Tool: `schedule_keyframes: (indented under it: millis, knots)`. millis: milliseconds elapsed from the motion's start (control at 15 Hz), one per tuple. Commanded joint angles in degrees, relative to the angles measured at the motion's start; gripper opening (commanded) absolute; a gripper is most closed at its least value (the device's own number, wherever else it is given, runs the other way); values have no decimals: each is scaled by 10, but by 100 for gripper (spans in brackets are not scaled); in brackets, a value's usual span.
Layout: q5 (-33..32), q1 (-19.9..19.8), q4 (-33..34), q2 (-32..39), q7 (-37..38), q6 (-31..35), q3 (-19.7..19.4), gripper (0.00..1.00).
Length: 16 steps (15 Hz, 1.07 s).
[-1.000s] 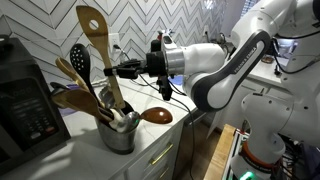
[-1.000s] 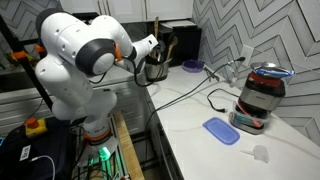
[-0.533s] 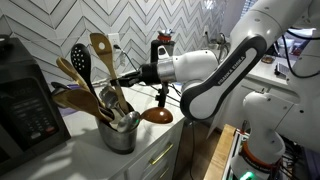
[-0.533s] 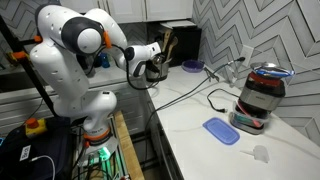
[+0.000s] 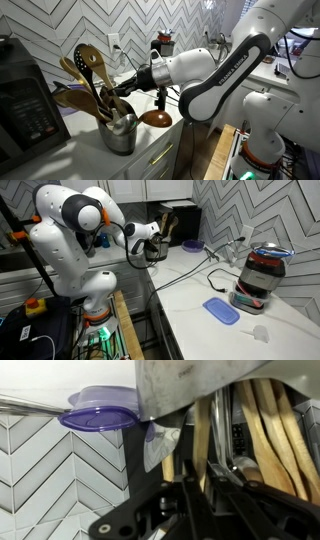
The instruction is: Put the wooden cooking stick upright in the utensils box
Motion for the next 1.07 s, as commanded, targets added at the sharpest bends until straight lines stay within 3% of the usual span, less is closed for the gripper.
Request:
schedule_keyframes:
  millis: [0,333,600,667,800,1000]
  knots:
    - [2,-19,-12,-27,-31,-74,25,3]
    - [-46,-7,-10,-64,-60,-144,13,3]
    - [-82,0,-17,-86,-78,-160,5,3]
    - [-92,3,-19,-92,-81,-162,2,35]
    - [-106,-1,-24,-99,-87,-163,6,41]
    - [-116,-16,-31,-107,-94,-157,17,63]
